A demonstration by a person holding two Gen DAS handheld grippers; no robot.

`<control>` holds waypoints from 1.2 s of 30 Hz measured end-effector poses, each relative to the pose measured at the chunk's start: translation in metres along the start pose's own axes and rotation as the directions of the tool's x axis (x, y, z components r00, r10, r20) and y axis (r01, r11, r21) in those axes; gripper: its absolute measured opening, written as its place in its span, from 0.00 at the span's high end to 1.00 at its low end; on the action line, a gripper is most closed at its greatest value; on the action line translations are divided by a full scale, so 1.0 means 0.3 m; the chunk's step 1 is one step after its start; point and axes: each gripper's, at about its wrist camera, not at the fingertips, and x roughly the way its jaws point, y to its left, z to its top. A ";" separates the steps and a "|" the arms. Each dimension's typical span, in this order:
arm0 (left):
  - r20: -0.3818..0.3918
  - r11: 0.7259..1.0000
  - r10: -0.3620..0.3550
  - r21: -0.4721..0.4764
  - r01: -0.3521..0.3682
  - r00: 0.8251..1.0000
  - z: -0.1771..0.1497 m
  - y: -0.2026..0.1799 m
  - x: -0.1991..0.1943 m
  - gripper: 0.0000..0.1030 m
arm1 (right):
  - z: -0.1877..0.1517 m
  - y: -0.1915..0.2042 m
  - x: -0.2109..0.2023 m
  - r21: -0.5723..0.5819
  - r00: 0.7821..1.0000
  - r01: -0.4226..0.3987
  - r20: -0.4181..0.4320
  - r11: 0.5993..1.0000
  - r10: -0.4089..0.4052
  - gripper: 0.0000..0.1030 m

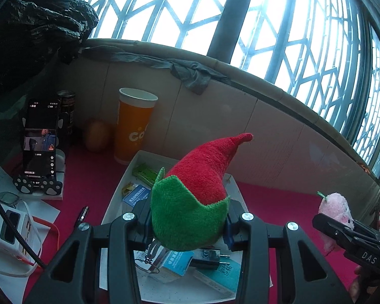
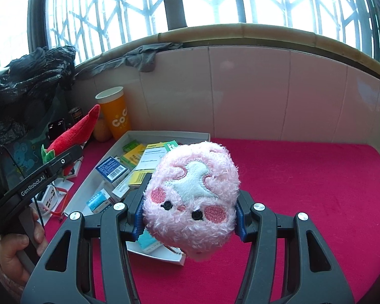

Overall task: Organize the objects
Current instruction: 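Carry the plush elf hat and pink pig over the white tray with both grippers, then open the left gripper over the tray while the right gripper drops the pink pig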

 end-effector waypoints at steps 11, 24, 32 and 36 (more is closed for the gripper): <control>-0.045 0.995 0.045 0.092 -0.041 0.998 0.076 0.016 0.079 0.60 | 0.028 0.091 0.095 -0.028 0.997 -0.067 -0.044 0.997 0.066 0.48; -0.197 0.989 0.049 0.144 -0.021 0.979 0.177 0.004 0.320 0.56 | 0.056 0.225 0.243 -0.095 0.990 -0.117 -0.095 0.989 0.108 0.47; -0.199 0.983 0.136 0.152 -0.107 0.970 0.125 0.023 0.355 0.00 | 0.015 0.246 0.353 -0.122 0.988 -0.088 -0.133 0.989 0.072 0.36; -0.188 0.982 0.157 0.129 -0.134 0.970 0.108 0.037 0.341 0.00 | -0.014 0.233 0.347 -0.108 0.988 -0.089 -0.136 0.990 0.074 0.18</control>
